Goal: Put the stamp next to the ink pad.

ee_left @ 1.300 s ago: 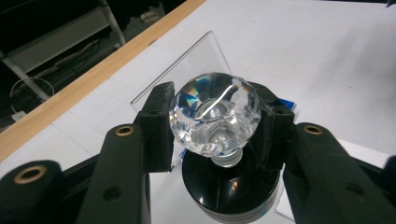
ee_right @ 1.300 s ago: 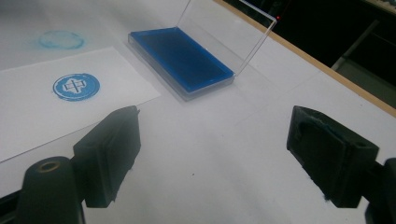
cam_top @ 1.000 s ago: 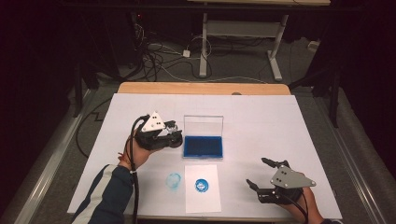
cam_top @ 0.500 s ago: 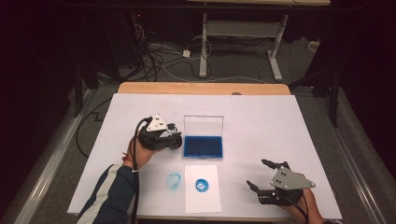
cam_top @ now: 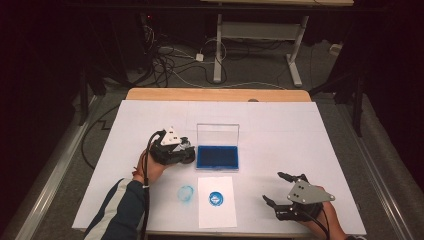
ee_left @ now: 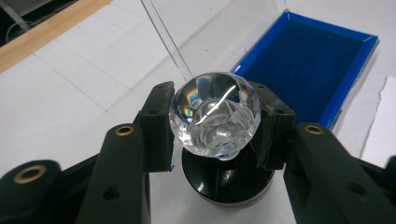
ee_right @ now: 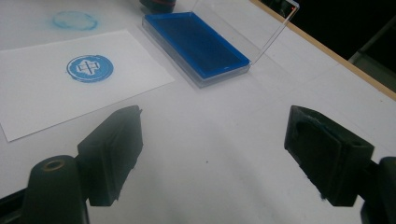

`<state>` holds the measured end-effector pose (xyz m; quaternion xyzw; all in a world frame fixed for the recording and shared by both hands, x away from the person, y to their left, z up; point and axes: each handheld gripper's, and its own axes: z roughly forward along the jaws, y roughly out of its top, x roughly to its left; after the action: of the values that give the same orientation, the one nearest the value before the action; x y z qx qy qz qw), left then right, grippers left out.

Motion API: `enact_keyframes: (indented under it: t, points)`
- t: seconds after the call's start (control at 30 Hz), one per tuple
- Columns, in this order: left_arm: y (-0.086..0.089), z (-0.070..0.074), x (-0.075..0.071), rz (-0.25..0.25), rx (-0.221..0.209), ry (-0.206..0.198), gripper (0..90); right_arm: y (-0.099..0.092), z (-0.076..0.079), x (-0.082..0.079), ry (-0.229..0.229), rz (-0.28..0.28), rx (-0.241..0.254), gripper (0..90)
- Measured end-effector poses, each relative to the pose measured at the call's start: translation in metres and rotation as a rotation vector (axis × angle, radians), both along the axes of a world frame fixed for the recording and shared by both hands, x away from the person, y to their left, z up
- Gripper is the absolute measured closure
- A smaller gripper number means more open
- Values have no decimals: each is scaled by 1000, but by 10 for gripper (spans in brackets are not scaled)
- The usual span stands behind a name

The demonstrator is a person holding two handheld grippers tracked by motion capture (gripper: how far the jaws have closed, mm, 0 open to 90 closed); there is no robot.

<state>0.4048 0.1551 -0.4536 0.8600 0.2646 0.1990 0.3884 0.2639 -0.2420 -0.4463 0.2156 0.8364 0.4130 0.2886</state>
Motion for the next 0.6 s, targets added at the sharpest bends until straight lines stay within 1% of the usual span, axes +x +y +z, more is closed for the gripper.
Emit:
enact_keyframes:
  t: [0.07,0.17,0.43,0.47,0.5,0.6]
  points:
    - [-1,-2,0,-2,7,4,541,0,0,0,1,1,-2,195]
    - [-4,-4,-1,-7,26,-2,540,0,0,0,1,1,-2,195]
    - [-3,-5,-3,1,20,-4,537,0,-1,1,12,9,-11,196]
    - [-3,-5,-3,4,23,-2,496,0,-1,1,12,9,-10,195]
    - [-3,-5,-3,6,26,-4,481,0,-1,1,13,5,-12,195]
    - [-3,-3,-4,5,21,-17,471,1,-2,1,15,12,-13,195]
